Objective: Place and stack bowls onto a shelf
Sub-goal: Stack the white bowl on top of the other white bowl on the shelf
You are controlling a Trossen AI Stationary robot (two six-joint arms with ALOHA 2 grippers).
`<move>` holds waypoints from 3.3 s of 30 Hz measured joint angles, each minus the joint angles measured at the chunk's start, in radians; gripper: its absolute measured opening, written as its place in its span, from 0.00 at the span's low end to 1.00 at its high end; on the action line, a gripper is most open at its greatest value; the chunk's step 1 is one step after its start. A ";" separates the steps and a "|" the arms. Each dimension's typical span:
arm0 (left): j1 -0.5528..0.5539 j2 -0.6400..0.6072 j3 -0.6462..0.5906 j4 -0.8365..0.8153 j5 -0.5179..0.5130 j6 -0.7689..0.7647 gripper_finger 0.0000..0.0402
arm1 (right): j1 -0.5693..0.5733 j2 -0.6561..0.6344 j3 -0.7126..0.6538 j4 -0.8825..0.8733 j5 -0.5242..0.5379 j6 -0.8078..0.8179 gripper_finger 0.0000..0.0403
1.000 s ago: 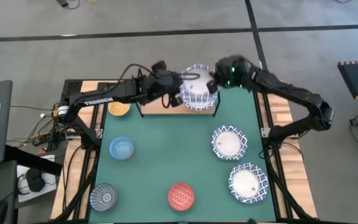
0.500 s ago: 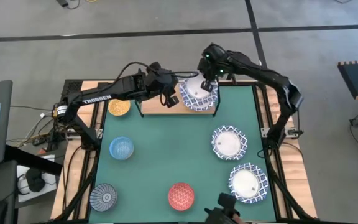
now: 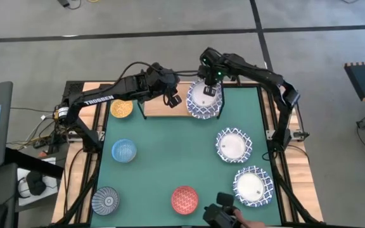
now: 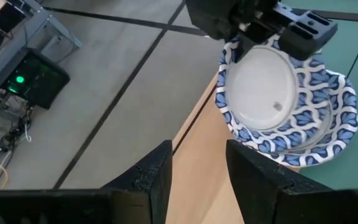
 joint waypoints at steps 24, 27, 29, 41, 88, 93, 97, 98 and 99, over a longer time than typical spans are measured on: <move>0.038 0.030 -0.012 0.020 0.165 -0.042 0.34 | -0.034 -0.010 0.100 -0.064 -0.392 0.100 0.16; 0.038 0.048 -0.046 0.035 0.166 -0.042 0.34 | 0.018 -0.012 0.069 0.065 -0.249 0.146 0.16; 0.038 0.065 -0.068 0.036 0.165 -0.059 0.34 | 0.038 -0.010 0.054 0.142 -0.138 0.173 0.16; 0.010 0.088 -0.068 -0.053 0.159 -0.187 0.34 | -0.043 0.051 0.038 0.232 -0.120 0.229 0.13; -0.007 -0.037 -0.063 -0.098 0.130 -0.262 0.34 | 0.088 0.249 0.040 0.037 -0.120 0.283 0.06; -0.007 -0.037 -0.063 -0.100 0.130 -0.263 0.34 | 0.062 0.214 0.039 0.052 -0.111 0.302 0.06; -0.006 -0.037 -0.063 -0.100 0.129 -0.259 0.34 | 0.071 0.135 0.038 0.056 -0.157 0.341 0.11; -0.006 -0.037 -0.063 -0.099 0.129 -0.249 0.34 | 0.078 0.107 0.038 0.064 -0.171 0.352 0.12; -0.006 -0.037 -0.063 -0.099 0.129 -0.240 0.34 | 0.086 0.077 0.039 0.068 -0.178 0.365 0.14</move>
